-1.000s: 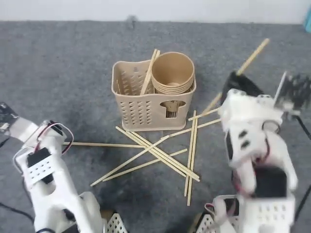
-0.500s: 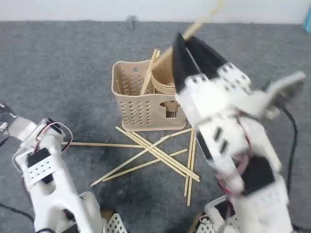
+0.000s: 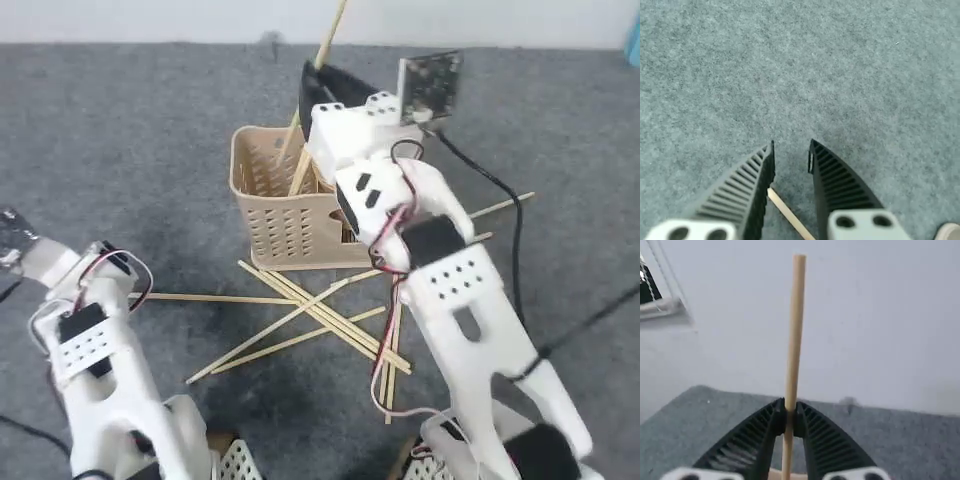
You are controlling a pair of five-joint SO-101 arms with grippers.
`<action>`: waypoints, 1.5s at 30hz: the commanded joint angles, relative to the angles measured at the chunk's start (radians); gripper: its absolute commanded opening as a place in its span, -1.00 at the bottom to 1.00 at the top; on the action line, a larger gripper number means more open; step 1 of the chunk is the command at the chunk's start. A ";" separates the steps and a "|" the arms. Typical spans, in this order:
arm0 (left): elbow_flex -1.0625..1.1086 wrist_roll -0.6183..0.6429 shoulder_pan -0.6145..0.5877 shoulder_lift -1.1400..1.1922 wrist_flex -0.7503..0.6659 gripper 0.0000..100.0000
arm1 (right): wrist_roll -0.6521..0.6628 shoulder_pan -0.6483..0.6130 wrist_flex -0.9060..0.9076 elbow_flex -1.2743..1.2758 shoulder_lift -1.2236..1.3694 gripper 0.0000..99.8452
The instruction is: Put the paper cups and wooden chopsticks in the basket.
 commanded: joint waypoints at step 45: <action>-0.018 -0.038 0.006 0.003 -0.028 -0.78 | -0.098 0.619 0.974 -0.060 -0.180 -0.76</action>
